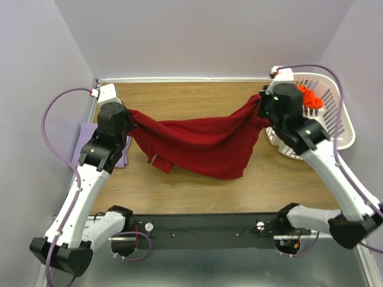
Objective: Fold and stack the t-shirts
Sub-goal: Flatten the tshirt out
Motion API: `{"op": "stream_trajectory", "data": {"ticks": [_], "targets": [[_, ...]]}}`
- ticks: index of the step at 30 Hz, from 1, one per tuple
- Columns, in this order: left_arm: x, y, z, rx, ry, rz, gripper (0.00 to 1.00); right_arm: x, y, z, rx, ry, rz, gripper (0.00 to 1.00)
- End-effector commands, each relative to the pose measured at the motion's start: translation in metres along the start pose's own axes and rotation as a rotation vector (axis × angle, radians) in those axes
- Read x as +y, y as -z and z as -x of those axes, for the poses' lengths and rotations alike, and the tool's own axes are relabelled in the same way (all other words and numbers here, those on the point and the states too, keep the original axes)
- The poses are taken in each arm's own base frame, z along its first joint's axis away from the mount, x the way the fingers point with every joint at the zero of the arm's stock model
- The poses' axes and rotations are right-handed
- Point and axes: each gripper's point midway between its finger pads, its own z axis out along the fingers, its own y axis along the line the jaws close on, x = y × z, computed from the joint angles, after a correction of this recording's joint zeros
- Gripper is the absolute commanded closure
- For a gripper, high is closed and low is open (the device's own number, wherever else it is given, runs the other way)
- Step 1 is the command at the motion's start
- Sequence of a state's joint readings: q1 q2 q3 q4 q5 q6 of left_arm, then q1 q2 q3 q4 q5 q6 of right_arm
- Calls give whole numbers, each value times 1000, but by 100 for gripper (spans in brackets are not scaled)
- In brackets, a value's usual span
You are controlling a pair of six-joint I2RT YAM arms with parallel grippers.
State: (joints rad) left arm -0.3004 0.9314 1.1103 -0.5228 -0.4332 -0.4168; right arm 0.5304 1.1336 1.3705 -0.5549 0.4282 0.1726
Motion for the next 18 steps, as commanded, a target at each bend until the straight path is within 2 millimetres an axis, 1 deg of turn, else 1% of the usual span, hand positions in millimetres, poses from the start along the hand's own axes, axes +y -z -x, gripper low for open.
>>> {"op": "stream_trajectory", "data": {"ticks": [1,3,4,5,6,7,8,9,10,11,12,13,14,15,16,17,18], "targets": [[0,-31,-30,89,-92,25,100,5,-53,-62,208,161,-60,97],[-8,-51,-51,122,-96,-7,100,12,-78,-76,243,188,-57,86],[-10,-67,-71,172,-110,-2,100,14,-90,-82,257,197,-59,79],[-13,-76,-82,195,-115,-4,100,15,-104,-93,282,208,-67,73],[-17,-88,-87,199,-112,-9,99,17,-126,-115,326,232,-92,63],[-21,-97,-95,221,-112,-13,97,17,-138,-113,328,235,-113,60],[-22,-116,-116,278,-136,2,95,14,-146,-115,334,250,-145,59],[-32,-127,-108,274,-137,-12,92,18,-155,-124,357,256,-143,55],[-34,-143,-123,323,-160,-1,92,22,-157,-118,348,236,-127,53],[-38,-151,-122,330,-170,0,92,36,-156,-121,358,215,-54,50],[-48,-160,-104,301,-164,-9,92,44,-150,-117,355,191,-4,44],[-49,-170,-109,314,-175,0,92,52,-145,-129,385,171,53,43],[-53,-175,-105,309,-176,-2,92,63,-139,-135,406,150,118,41],[-58,-178,-94,293,-175,-6,92,83,-128,-147,449,116,237,41],[-60,-181,-95,296,-179,-7,92,93,-116,-155,474,85,294,41],[-60,-181,-93,293,-181,-7,92,101,-106,-166,509,68,340,41],[-58,-181,-93,291,-183,-2,92,109,-89,-198,596,45,417,41]]}}
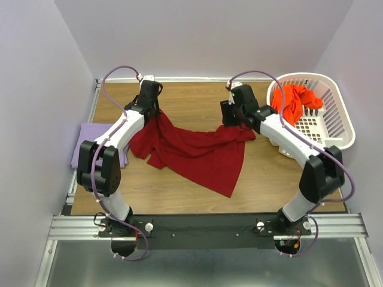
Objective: Fold and stack the t-shirts
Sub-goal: Flatten the tshirt out
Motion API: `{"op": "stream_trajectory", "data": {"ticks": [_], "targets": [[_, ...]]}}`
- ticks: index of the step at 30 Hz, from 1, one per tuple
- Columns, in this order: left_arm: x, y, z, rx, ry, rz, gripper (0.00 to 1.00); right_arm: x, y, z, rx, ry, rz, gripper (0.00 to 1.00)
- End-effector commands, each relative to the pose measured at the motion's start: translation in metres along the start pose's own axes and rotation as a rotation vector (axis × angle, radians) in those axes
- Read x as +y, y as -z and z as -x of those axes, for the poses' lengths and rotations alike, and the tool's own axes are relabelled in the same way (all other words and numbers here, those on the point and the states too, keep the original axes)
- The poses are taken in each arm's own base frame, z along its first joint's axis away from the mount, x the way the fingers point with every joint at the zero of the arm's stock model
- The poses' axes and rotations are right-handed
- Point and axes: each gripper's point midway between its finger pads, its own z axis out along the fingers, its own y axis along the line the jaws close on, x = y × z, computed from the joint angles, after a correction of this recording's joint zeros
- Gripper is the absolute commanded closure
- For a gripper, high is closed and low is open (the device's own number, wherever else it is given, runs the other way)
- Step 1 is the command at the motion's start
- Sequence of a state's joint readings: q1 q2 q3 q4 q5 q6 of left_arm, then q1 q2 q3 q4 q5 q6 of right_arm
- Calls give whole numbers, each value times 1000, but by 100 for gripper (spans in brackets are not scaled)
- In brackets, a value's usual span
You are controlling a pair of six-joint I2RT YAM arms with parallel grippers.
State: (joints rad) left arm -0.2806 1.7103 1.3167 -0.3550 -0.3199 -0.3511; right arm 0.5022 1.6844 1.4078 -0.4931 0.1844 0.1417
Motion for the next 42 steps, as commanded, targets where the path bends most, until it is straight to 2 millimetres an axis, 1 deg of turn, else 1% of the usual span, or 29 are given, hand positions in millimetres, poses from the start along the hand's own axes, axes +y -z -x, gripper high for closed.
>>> {"op": "stream_trajectory", "data": {"ticks": [1,2,4,5,6,7,9,10,12,14,16,19,22,23,24,26,27,28,29,30,31,33,34,36,37,39,40,41,42], "targets": [[-2,18,43,-112,20,-27,92,65,25,-56,132,-71,337,41],[-1,19,38,-108,18,-26,92,73,24,-88,203,-87,391,41],[2,23,35,-120,23,-21,92,80,27,-114,258,-119,438,41],[6,26,32,-128,26,-18,92,83,28,-121,260,-146,451,41],[8,27,31,-131,26,-12,92,80,26,-131,276,-161,435,41],[11,28,29,-132,26,-5,92,76,24,-152,319,-191,408,42],[14,29,22,-128,26,2,92,68,21,-162,317,-204,359,42],[15,29,20,-125,24,2,92,63,18,-175,340,-211,332,42],[15,30,16,-124,24,-5,92,54,8,-187,355,-211,270,43],[16,30,14,-123,26,-4,92,49,2,-196,372,-215,238,43],[17,29,11,-120,22,-3,92,39,-8,-201,364,-241,172,46],[19,31,10,-127,22,0,92,16,-21,-211,364,-260,56,53],[18,32,11,-133,23,-3,92,-26,-35,-209,353,-314,-74,63],[18,31,12,-134,25,-5,92,-36,-37,-205,344,-336,-99,66],[17,31,12,-134,24,-7,92,-48,-41,-196,320,-355,-134,70],[17,31,14,-136,27,-9,92,-84,-45,-181,271,-399,-239,71],[18,31,14,-136,26,-8,92,-96,-47,-161,228,-410,-270,70],[17,30,13,-133,25,-9,92,-116,-49,-153,203,-416,-336,70],[17,30,12,-131,25,-8,92,-119,-49,-141,179,-417,-336,70],[17,30,13,-134,29,-10,92,-126,-50,-135,169,-401,-370,70],[18,29,13,-133,30,-6,92,-127,-50,-111,135,-383,-355,69],[18,28,12,-127,26,-6,92,-101,-51,-98,146,-364,-199,66],[18,27,11,-125,26,-7,92,-83,-44,-83,118,-325,-131,64],[17,26,11,-124,26,-10,92,-51,-35,-73,97,-260,-34,62],[17,25,10,-118,27,-9,92,-21,-24,-67,73,-197,27,60],[16,23,8,-113,23,-10,91,18,-10,-61,46,-138,137,58],[17,22,8,-112,22,-10,89,51,0,-61,33,-88,212,55],[16,18,6,-103,16,-9,88,65,3,-63,27,-65,240,54],[15,17,6,-104,11,-10,82,88,8,-65,29,-42,317,51]]}}
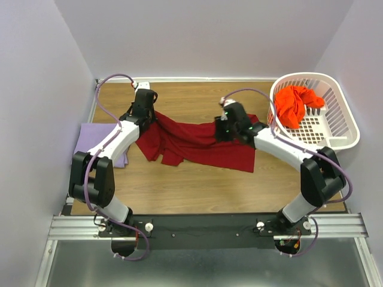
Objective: Fold and stack the t-shirts
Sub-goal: Flatten the tshirt out
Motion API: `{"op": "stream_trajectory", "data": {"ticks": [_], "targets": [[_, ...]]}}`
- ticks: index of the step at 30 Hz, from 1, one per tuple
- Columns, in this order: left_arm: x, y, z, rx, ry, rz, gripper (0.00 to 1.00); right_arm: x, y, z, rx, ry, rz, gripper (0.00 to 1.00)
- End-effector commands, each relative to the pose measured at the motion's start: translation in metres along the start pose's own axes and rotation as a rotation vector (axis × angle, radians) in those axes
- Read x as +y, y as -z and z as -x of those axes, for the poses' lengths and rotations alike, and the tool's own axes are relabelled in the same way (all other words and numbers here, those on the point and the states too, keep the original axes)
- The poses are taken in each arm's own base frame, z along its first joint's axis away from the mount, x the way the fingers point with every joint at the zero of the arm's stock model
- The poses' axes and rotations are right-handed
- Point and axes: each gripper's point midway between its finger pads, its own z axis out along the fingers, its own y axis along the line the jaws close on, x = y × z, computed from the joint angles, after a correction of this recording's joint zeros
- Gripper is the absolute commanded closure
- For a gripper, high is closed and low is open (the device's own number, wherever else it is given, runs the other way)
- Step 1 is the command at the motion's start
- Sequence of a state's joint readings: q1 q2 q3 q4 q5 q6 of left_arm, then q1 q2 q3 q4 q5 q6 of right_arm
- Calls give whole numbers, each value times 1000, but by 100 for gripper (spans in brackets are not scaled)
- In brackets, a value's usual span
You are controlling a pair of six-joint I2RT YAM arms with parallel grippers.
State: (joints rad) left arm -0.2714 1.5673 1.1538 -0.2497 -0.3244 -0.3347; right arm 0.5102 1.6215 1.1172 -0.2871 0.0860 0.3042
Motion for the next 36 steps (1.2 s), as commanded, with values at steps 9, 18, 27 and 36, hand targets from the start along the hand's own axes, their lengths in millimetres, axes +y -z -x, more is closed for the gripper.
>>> {"op": "stream_trajectory", "data": {"ticks": [9,18,27,36], "targets": [[9,23,42,-164,71,-21,32,198,1,-60,58,325,515,46],[62,98,39,-293,171,58,31,235,-42,-98,152,378,560,50],[72,108,-20,-233,193,34,34,159,-56,-143,220,360,309,65],[52,85,-62,-90,135,-58,38,40,-19,-152,251,227,71,65]]}}
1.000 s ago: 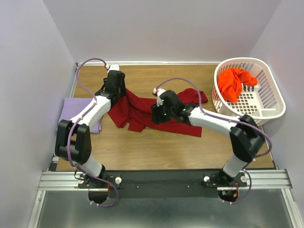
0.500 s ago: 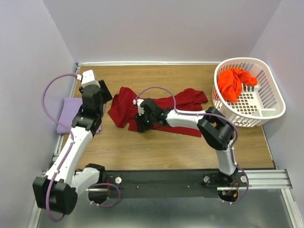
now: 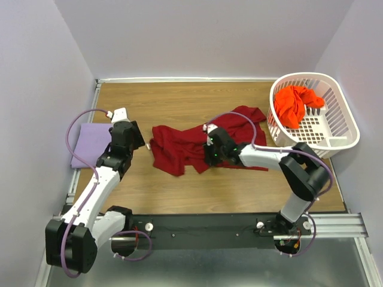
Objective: Fold and stack the t-shirts
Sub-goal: Flatten the tshirt out
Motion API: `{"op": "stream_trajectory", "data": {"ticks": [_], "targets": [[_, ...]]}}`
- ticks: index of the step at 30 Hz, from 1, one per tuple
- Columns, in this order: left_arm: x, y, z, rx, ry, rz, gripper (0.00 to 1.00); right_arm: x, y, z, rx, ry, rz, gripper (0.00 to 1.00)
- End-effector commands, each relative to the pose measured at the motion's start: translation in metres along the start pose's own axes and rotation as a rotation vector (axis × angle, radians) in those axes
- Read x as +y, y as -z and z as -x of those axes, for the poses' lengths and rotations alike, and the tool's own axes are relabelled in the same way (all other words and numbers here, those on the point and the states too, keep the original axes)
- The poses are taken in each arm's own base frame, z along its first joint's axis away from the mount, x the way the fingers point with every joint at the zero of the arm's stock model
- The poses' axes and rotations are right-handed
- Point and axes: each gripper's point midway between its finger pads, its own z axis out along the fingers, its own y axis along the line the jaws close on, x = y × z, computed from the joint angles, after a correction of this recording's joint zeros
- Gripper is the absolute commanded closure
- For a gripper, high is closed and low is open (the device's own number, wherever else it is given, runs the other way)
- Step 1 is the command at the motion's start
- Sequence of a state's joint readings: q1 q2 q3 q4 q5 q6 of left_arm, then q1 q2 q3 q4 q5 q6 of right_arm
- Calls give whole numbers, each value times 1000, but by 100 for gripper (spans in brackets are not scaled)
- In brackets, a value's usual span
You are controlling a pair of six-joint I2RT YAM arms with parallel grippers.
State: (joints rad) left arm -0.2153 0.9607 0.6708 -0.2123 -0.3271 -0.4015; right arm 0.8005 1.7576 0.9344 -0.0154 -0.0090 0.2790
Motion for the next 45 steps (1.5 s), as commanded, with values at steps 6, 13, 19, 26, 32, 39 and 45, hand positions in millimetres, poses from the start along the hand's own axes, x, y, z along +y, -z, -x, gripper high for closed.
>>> {"op": "stream_trajectory", "data": {"ticks": [6,13,19,26,32,39,45], "targets": [[-37,-7,-66,269,-22,-192,38,-30,48,-13,54,-38,-72,55],[-67,12,-114,436,-72,-263,38,-17,78,23,-68,-36,-27,40],[-68,12,-144,532,-104,-256,34,-29,105,32,-162,-31,-87,33],[-80,7,-156,544,-138,-343,26,-39,123,28,-212,-24,-125,32],[-83,5,-177,608,-165,-389,26,-43,134,29,-248,-22,-145,31],[-89,12,-189,653,-156,-442,32,-44,138,30,-261,-24,-147,31],[-94,20,-193,688,-148,-493,40,-44,139,30,-262,-26,-146,31]]}}
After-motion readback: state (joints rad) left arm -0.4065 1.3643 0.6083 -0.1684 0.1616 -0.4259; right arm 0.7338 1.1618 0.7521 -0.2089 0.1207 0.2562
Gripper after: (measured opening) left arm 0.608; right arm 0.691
